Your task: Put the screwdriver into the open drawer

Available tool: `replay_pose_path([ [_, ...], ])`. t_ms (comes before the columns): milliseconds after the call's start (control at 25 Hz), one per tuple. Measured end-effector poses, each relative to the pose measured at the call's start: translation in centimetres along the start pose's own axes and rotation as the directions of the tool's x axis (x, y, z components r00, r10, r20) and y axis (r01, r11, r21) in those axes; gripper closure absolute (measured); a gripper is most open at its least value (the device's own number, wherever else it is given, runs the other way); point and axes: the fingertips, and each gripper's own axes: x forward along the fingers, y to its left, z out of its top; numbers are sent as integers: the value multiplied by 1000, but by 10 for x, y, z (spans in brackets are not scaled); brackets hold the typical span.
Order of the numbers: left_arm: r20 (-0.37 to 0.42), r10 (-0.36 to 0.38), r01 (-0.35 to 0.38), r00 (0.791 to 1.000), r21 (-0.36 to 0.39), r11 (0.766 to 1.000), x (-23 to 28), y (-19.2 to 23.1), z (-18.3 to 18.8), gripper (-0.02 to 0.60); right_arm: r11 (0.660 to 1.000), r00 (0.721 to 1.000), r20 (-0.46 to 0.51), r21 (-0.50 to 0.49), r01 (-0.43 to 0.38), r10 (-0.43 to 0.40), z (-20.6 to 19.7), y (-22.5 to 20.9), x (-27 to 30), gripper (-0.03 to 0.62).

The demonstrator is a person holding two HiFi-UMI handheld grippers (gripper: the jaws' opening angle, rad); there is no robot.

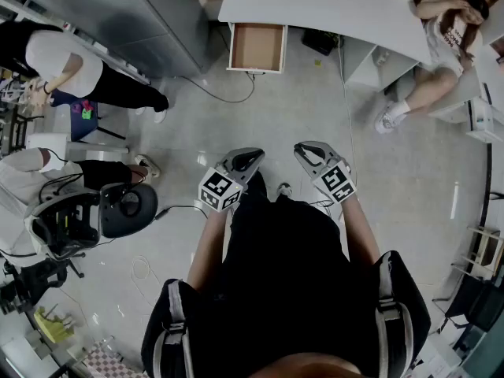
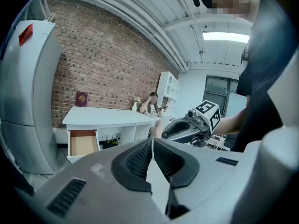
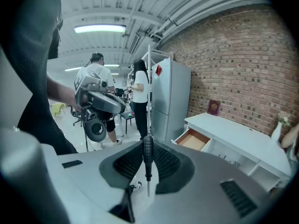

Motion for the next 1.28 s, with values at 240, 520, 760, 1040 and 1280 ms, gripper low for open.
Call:
replay_pose_path([
  [240, 8, -1, 1, 1000, 1, 1000, 12, 13, 16, 558, 1000, 1000, -9, -1, 0, 0, 5, -17, 4, 470],
  [520, 3, 1, -1, 1000, -12, 1000, 16, 33, 20, 558, 1000, 1000, -18, 5, 1, -1, 11, -30, 19, 471],
  [760, 0, -9, 9, 1000, -20, 1000, 22, 50, 25, 558, 1000, 1000, -24, 12, 2, -2, 20, -42, 31, 471],
  [1040, 2, -19, 19, 1000, -26, 999, 24, 81, 33, 560, 1000, 999, -38, 13, 10, -10, 32, -59, 53, 470],
  [1280, 6, -27, 27, 1000, -29, 999, 24, 110, 39, 558, 1000, 998, -55, 8, 10, -9, 43, -70, 75, 470],
])
